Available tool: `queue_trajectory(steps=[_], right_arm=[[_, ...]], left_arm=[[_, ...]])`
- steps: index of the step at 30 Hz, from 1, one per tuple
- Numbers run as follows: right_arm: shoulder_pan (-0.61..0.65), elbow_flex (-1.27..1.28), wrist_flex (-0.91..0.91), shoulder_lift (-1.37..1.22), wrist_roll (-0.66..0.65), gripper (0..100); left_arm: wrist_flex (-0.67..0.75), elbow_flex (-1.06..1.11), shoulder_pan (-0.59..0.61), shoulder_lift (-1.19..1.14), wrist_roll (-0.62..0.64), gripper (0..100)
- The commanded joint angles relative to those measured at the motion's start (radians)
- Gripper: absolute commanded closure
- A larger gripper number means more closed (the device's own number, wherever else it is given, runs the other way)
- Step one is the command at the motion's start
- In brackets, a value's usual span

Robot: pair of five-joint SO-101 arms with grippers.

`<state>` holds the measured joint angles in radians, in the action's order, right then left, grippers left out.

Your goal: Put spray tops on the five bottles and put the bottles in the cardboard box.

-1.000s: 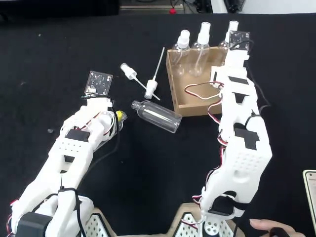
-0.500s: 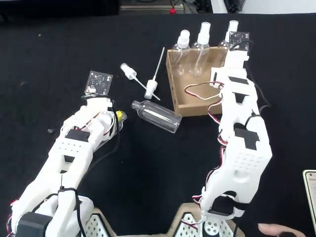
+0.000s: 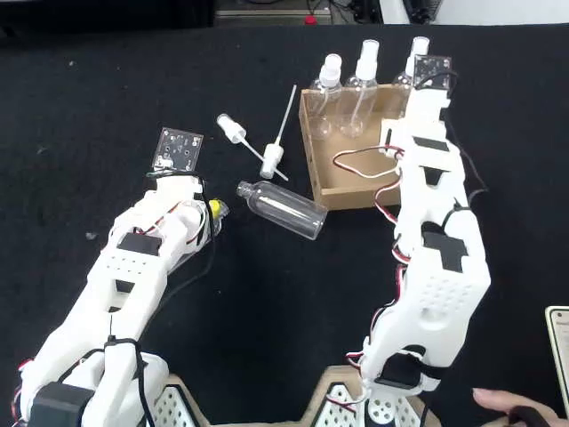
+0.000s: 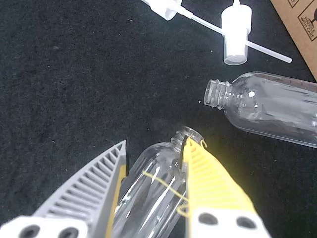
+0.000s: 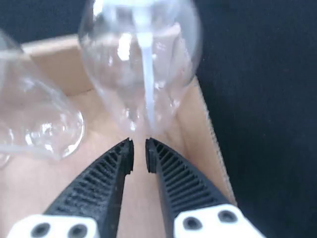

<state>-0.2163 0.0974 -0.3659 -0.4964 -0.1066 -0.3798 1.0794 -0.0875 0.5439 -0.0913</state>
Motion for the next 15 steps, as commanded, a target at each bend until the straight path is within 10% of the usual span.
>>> queue_trajectory(steps=[1,15], right_arm=[[-0.012,-0.059,0.071,0.007,-0.003,95.9],[-0.015,-0.053,0.064,-0.001,-0.003,95.9]], left_arm=[[0.023,-0.004,0.012,0.015,-0.002,82],[0.023,-0.004,0.012,0.015,-0.002,82]])
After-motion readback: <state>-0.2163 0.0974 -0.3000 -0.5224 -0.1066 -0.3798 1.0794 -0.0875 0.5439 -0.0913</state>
